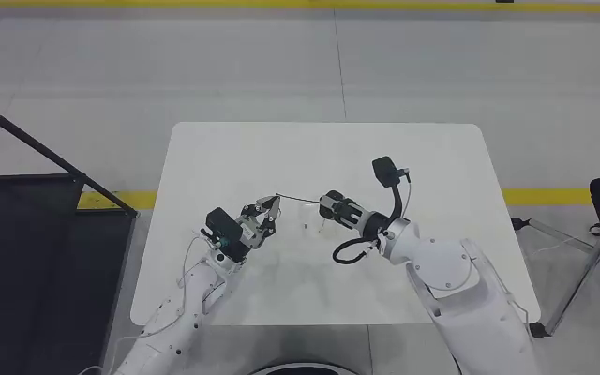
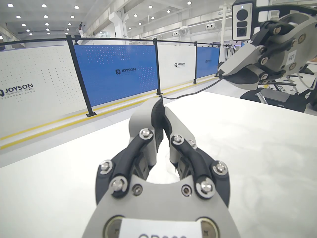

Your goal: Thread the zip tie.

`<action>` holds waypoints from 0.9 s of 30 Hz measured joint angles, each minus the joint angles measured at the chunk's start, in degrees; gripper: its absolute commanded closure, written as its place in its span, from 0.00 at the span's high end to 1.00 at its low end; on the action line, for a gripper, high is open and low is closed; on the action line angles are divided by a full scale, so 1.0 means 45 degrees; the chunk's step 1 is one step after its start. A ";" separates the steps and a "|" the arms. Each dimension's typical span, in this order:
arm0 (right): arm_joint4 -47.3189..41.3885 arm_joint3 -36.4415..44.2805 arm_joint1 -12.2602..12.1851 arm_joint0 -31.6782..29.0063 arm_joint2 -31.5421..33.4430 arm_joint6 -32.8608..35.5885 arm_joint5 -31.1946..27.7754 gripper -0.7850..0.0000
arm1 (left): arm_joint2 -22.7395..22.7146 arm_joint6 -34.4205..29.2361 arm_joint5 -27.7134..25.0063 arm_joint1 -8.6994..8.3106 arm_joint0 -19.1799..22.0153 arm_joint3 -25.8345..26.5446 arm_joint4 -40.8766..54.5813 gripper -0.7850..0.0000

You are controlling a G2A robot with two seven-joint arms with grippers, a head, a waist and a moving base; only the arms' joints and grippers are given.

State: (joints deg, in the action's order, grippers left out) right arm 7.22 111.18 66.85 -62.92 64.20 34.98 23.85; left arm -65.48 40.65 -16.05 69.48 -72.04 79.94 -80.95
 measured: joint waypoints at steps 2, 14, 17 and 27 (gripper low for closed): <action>0.0000 -0.0009 0.0008 0.0012 -0.0008 -0.0003 0.0037 0.00 | 0.0000 0.0000 0.0000 0.0000 0.0000 0.0000 0.0000 0.00; -0.0022 -0.0074 0.0060 0.0076 -0.0093 -0.0012 0.0085 0.00 | 0.0000 0.0000 0.0000 0.0000 0.0000 0.0000 0.0000 0.00; -0.0052 -0.0102 0.0080 0.0111 -0.0124 -0.0034 0.0116 0.00 | 0.0000 0.0000 0.0000 0.0000 0.0000 0.0000 0.0000 0.00; -0.0278 -0.0197 0.0141 0.0172 -0.0131 -0.0160 0.0063 0.00 | 0.0000 0.0000 0.0000 0.0000 0.0000 0.0000 0.0000 0.00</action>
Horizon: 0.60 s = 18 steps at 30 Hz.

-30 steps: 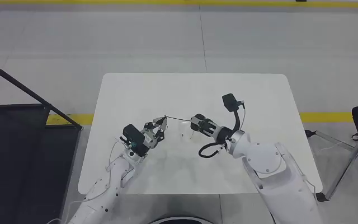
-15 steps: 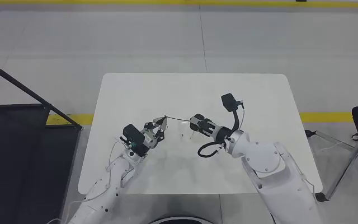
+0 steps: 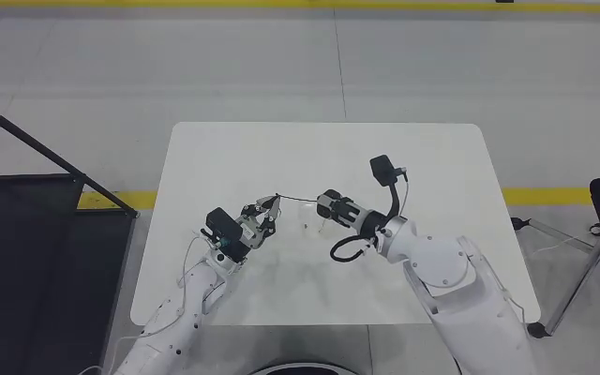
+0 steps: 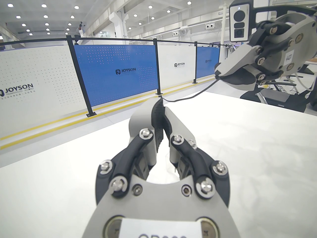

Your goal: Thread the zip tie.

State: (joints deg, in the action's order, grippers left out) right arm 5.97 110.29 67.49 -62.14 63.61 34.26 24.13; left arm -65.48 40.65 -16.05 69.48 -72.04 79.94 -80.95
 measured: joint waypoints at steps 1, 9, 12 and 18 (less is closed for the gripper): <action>-0.0041 -0.0007 0.0007 -0.0002 0.0002 -0.0032 -0.0029 0.00 | 0.0000 0.0000 0.0000 0.0000 0.0000 0.0000 0.0000 0.00; -0.0312 -0.0009 0.0045 -0.0104 0.0087 -0.0201 -0.0242 0.00 | 0.0000 0.0000 0.0000 0.0000 0.0000 0.0000 0.0000 0.00; -0.0369 0.0002 0.0052 -0.0127 0.0106 -0.0189 -0.0323 0.00 | 0.0000 0.0000 0.0000 0.0000 0.0000 0.0000 0.0000 0.00; -0.0518 -0.0021 0.0075 -0.0186 0.0143 -0.0262 -0.0575 0.00 | 0.0000 0.0000 0.0000 0.0000 0.0000 0.0000 0.0000 0.00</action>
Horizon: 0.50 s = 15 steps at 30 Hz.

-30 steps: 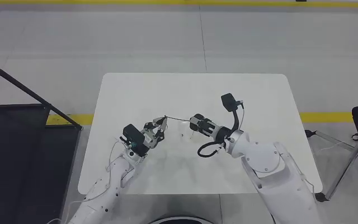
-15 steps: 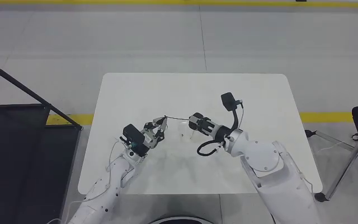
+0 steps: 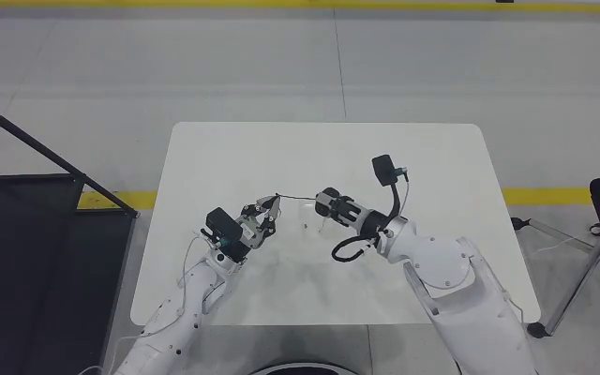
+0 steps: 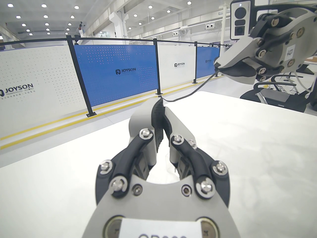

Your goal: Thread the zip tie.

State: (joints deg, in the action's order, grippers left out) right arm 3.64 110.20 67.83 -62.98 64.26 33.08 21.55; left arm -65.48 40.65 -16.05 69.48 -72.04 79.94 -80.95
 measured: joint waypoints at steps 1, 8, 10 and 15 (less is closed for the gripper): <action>-0.0024 -0.0003 0.0004 -0.0007 0.0003 -0.0014 -0.0031 0.00 | 0.0000 0.0000 0.0000 0.0000 0.0000 0.0000 0.0000 0.00; -0.0267 0.0007 0.0038 -0.0096 0.0063 -0.0174 -0.0349 0.00 | 0.0000 0.0000 0.0000 0.0000 0.0000 0.0000 0.0000 0.00; -0.0345 0.0016 0.0043 -0.0149 0.0100 -0.0214 -0.0469 0.00 | 0.0000 0.0000 0.0000 0.0000 0.0000 0.0000 0.0000 0.00; -0.0490 0.0003 0.0057 -0.0236 0.0158 -0.0262 -0.0751 0.00 | 0.0000 0.0000 0.0000 0.0000 0.0000 0.0000 0.0000 0.00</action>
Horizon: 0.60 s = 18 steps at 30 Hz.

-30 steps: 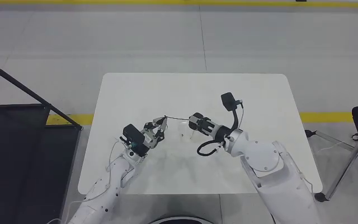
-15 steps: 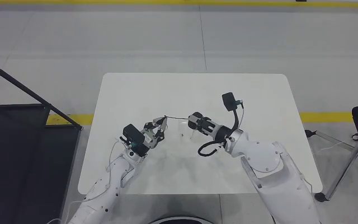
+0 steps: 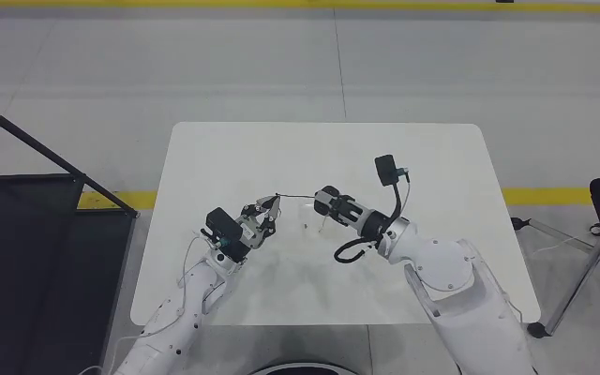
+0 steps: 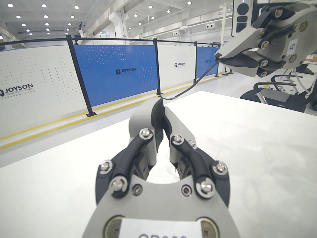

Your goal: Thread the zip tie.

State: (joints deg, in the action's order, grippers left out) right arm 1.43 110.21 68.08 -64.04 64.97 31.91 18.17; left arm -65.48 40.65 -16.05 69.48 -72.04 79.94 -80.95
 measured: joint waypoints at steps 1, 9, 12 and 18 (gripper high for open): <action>-0.0015 -0.0006 0.0003 -0.0005 0.0003 0.0000 -0.0035 0.00 | 0.0000 0.0000 0.0000 0.0000 0.0000 0.0000 0.0000 0.00; -0.0395 -0.0037 0.0033 -0.0129 0.0122 -0.0091 -0.0423 0.00 | 0.0000 0.0000 0.0000 0.0000 0.0000 0.0000 0.0000 0.00; -0.0462 -0.0036 0.0037 -0.0162 0.0164 -0.0090 -0.0473 0.00 | 0.0000 0.0000 0.0000 0.0000 0.0000 0.0000 0.0000 0.00; -0.0611 -0.0056 0.0054 -0.0187 0.0216 -0.0113 -0.0525 0.00 | 0.0000 -0.0031 0.0007 0.0001 -0.0012 0.0023 0.0009 0.00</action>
State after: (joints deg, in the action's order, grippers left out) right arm -1.32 109.96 68.32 -64.88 65.94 31.40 15.81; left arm -65.48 40.51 -16.02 69.48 -72.10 80.04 -80.91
